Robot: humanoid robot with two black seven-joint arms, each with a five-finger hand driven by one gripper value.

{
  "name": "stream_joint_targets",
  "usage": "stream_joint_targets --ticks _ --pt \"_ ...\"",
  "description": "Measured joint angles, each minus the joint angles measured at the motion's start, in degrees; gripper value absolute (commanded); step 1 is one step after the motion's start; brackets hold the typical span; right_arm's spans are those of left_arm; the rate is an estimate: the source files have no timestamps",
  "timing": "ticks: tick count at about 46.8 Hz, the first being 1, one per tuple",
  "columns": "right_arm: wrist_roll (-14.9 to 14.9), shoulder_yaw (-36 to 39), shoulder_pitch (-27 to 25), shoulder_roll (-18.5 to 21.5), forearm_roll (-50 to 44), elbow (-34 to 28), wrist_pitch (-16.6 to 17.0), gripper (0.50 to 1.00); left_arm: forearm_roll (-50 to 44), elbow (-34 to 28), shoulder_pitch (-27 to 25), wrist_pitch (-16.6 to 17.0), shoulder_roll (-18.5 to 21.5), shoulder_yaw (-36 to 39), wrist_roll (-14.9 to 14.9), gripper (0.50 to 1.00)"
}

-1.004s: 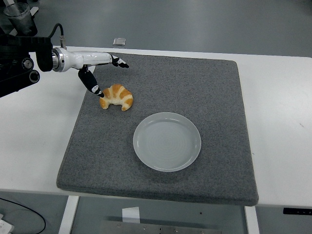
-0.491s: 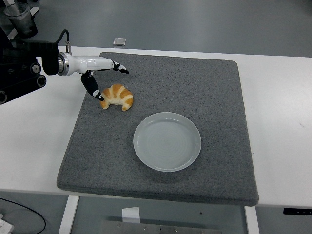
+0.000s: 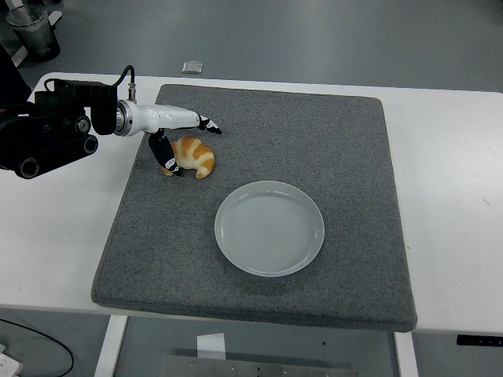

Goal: Place the bread on the plate

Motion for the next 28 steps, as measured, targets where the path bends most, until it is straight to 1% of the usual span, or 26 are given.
stream_joint_targets --ticks 11,16,22,25,28 --pt "0.0 0.0 0.0 0.0 0.0 0.0 0.0 0.932 0.5 1.6 1.1 0.1 -1.8 0.1 0.1 0.996" --pt "0.0 0.0 0.0 0.0 0.0 0.0 0.0 0.932 1.0 1.9 1.2 1.0 -2.0 0.1 0.1 0.994" --pt "0.0 0.0 0.0 0.0 0.0 0.0 0.0 0.932 1.5 2.4 1.2 2.0 -2.7 0.1 0.3 0.979" --pt "0.0 0.0 0.0 0.0 0.0 0.0 0.0 0.932 2.1 2.9 1.2 2.1 -2.8 0.1 0.3 0.941" --pt "0.0 0.0 0.0 0.0 0.0 0.0 0.0 0.932 2.6 3.0 1.2 2.1 -3.0 0.1 0.3 0.932"
